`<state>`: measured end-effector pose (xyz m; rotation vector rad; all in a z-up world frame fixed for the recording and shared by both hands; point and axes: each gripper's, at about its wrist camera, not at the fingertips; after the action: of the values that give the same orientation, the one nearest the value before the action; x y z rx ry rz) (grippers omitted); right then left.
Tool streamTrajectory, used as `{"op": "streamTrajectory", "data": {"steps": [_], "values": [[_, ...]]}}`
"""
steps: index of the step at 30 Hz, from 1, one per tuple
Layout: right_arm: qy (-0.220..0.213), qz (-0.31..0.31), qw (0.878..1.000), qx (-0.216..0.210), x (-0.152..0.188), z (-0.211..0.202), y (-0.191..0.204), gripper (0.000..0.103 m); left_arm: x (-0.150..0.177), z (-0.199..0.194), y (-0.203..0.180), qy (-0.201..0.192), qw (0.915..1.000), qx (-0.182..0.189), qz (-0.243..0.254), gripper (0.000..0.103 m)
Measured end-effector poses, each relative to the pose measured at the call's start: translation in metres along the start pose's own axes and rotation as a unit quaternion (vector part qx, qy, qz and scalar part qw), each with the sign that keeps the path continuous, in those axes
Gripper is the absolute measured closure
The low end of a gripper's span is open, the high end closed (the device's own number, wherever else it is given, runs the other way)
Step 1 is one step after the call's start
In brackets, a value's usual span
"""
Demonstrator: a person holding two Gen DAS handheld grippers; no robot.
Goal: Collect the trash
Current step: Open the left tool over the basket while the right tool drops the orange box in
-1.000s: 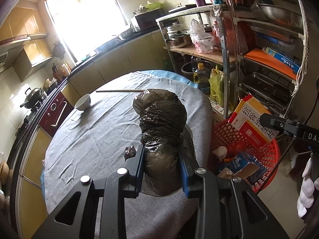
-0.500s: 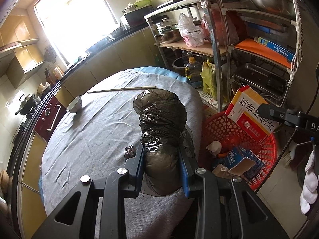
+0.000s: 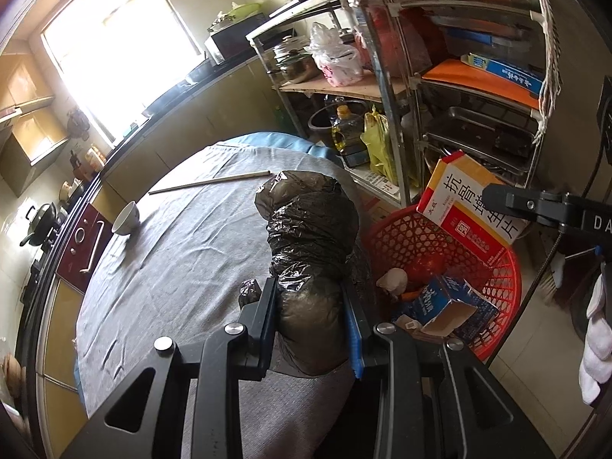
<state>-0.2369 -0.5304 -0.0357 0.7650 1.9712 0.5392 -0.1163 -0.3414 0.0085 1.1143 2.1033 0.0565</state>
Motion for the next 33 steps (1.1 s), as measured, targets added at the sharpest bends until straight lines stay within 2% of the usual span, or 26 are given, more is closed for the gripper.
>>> {"op": "streamTrajectory", "data": {"steps": [20,33], "values": [[0.002,0.025,1.000,0.013,0.006,-0.009,-0.025,0.047,-0.004,0.017,-0.029,0.020,0.9989,0.023,0.036,0.069],[0.011,0.053,0.998,0.024,0.011,-0.004,-0.045,0.047,0.004,0.033,-0.040,0.042,0.9962,0.063,0.043,0.069]]}}
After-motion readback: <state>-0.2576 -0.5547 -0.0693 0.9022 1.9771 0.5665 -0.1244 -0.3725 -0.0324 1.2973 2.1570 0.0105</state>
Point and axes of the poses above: each gripper's, at about its wrist camera, not at the fingertips, and z roughly the way its jaws point, y to its left, x to its underside, and after that the axes turned 2 degrees about -z, right-handed
